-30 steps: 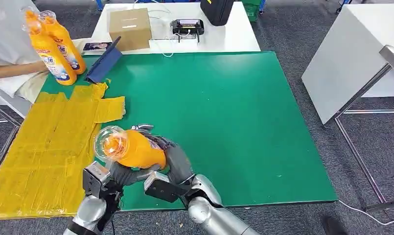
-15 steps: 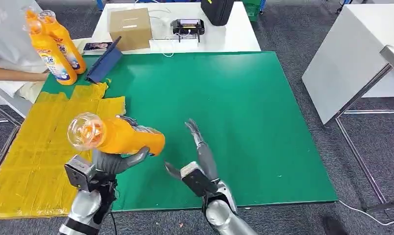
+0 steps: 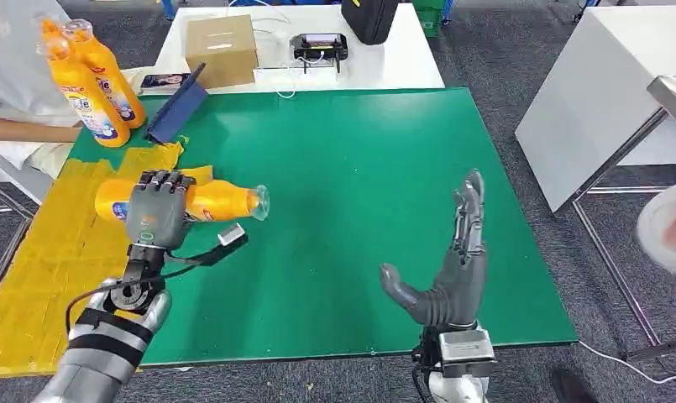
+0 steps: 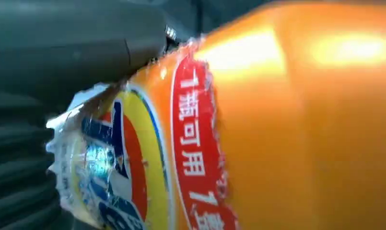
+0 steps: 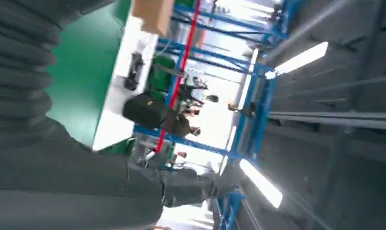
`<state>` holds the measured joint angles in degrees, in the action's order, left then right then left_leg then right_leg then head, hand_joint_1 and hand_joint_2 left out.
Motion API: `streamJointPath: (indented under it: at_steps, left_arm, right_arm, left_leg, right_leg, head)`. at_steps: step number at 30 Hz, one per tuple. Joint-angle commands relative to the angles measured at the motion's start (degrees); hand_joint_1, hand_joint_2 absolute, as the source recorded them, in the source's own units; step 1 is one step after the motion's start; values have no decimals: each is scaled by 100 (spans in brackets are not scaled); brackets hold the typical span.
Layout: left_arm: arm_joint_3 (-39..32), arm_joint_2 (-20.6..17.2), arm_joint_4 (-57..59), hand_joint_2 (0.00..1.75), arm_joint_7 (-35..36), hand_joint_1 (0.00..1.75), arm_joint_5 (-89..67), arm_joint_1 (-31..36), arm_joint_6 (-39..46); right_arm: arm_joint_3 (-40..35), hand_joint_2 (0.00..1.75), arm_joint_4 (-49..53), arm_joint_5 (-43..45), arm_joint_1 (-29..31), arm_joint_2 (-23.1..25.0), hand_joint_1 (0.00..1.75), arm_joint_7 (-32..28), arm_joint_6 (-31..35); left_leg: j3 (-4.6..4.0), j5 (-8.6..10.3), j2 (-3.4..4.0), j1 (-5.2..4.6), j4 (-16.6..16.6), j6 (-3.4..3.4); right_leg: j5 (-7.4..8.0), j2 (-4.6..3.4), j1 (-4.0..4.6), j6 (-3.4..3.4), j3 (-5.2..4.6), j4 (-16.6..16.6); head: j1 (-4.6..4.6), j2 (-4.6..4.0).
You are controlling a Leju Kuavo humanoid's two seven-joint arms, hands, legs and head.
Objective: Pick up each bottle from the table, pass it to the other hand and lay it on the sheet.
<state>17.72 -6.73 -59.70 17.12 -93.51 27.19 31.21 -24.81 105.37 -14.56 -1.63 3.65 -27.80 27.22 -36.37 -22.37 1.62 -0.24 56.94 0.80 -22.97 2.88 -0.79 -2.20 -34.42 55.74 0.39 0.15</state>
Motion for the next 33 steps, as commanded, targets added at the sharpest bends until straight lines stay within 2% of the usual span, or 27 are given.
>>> streamJointPath:
  at_steps: [1,2,5,9,10,11,12,13,16,18,19,27,29,32,33]
  left_arm:
    - [916,-704,4187,175,434,175,388,2018,-1044]
    - [670,-773,4349,175,460,175,552,2046,-1355]
    - [617,-875,4347,175,378,175,578,2005,-1285]
    - [333,-911,4376,175,485,175,747,1885,-1424]
    - [216,-954,4366,175,459,175,802,1798,-1322]
    - [29,-961,4419,175,317,175,971,1686,-1344]
    - [-236,-918,4395,175,47,166,1237,1584,-1309]
    - [-241,-901,4381,175,58,0,1225,1515,-1225]
    - [-511,-700,4362,175,-103,0,1344,1464,-954]
    - [-735,-558,4260,175,-508,0,1467,1458,-803]
    - [-733,-515,4254,175,-494,0,1456,1487,-835]
    - [-736,-525,4246,175,-485,0,1445,1488,-847]
    - [-1026,-414,4156,175,-1092,0,1804,1460,-856]
    - [-1370,-236,4013,175,-1599,0,2276,1433,-1072]
    - [-1703,-138,3953,175,-1931,0,2752,1432,-1300]
  right_arm:
    - [169,175,63,612,414,-205,0,157,-679]
    - [175,175,53,471,436,-205,0,30,-576]
    - [179,175,66,470,434,-201,0,30,-558]
    - [179,175,80,468,392,-222,0,32,-499]
    - [176,175,49,482,393,-236,0,41,-483]
    - [180,175,-5,496,398,-258,0,89,-487]
    - [202,175,-36,523,397,-262,0,104,-469]
    - [208,175,-50,586,397,-259,0,114,-499]
    - [274,175,-83,713,402,-230,0,107,-564]
    - [276,175,-136,673,414,-249,0,185,-639]
    - [287,175,-160,674,417,-249,0,187,-640]
    - [289,175,-169,674,422,-242,0,186,-644]
    - [301,175,-195,643,414,-258,0,237,-698]
    - [360,175,-228,667,401,-223,0,236,-752]
    - [380,175,-233,679,389,-221,0,240,-802]
  left_leg:
    - [27,-7,-5,9,1,-8]
    - [14,-5,13,8,2,-7]
    - [26,-13,25,12,4,-10]
    - [13,-6,7,9,3,-6]
    - [32,-20,-2,15,9,-9]
    - [26,-13,4,11,2,-7]
    - [36,-21,-2,15,7,-8]
    - [27,-12,10,8,-2,-6]
    - [45,-24,7,11,-2,-12]
    - [23,-9,-19,4,-6,-11]
    - [15,-6,-20,4,-5,-10]
    - [21,-5,-21,4,-5,-6]
    - [44,-17,-30,13,-3,-10]
    - [20,-3,-31,4,-5,-5]
    - [33,-10,-40,10,-3,-8]
  right_leg:
    - [-6,-24,4,10,30,0]
    - [1,-31,6,8,15,0]
    - [-8,-54,8,11,24,3]
    - [-9,-33,5,6,13,4]
    - [-23,-40,8,9,36,6]
    - [-17,-40,5,8,30,1]
    - [-25,-43,7,10,46,2]
    - [-13,-45,2,7,33,-2]
    - [-19,-60,3,11,55,-4]
    - [-15,-21,-1,7,35,-3]
    - [-13,-16,0,6,27,-4]
    - [-14,-19,-1,5,35,-4]
    - [-24,-30,5,10,63,-7]
    - [-14,-8,-1,4,37,-5]
    - [-20,-12,3,7,55,-7]
  head:
    - [-9,0]
    - [-6,0]
    - [-4,0]
    - [-9,0]
    - [-6,0]
    - [-9,0]
    - [-4,0]
    - [-4,0]
    - [-9,0]
    - [-6,0]
    - [-6,0]
    - [-9,0]
    - [-9,0]
    - [-9,0]
    - [-9,0]
